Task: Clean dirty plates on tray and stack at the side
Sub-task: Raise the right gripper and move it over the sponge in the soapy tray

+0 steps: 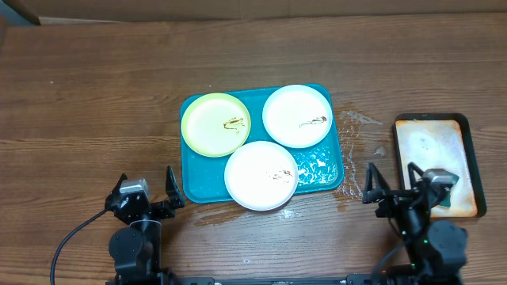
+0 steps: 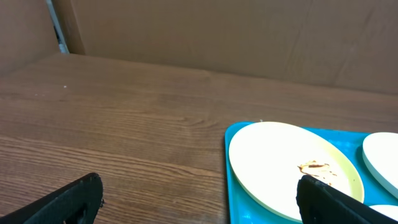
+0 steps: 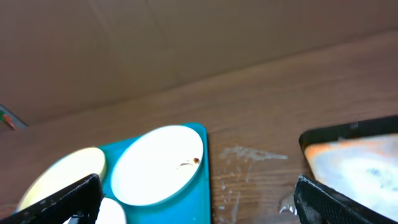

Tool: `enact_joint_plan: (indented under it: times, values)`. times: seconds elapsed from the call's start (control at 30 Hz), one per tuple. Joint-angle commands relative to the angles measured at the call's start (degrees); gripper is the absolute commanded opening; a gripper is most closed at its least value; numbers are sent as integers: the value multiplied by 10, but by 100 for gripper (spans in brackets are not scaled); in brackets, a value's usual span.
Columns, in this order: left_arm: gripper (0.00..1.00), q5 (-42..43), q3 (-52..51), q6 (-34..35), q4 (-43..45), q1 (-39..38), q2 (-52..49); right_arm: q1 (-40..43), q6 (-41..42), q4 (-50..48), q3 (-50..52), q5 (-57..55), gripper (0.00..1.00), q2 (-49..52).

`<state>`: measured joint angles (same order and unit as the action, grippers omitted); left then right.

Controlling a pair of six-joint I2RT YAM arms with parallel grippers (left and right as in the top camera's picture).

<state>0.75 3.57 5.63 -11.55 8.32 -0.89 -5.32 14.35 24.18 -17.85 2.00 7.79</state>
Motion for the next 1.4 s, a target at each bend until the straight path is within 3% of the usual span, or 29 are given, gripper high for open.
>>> enact_joint_plan:
  times: [0.0, 0.33, 0.5, 0.57, 0.7, 0.9, 1.37]
  values:
    - [100, -7, -2, -7, 0, 0, 6, 2, 3, 41, -100, 2, 100, 79]
    - [100, -7, -2, -7, 0, 0, 6, 2, 7, 342, -454, 99, 100, 473]
    - [100, -7, -2, -7, 0, 0, 6, 2, 7, 544, -626, 82, 100, 651]
    - [100, -7, -2, -7, 0, 0, 6, 2, 7, 578, -658, 53, 100, 696]
    - [100, -7, -2, -7, 0, 0, 6, 8, 10, 618, -666, -18, 100, 767]
    - [100, -7, -2, -7, 0, 0, 6, 65, 123, 646, -666, -149, 100, 798]
    - [100, -7, -2, -7, 0, 0, 6, 284, 127, 589, -617, -96, 100, 798]
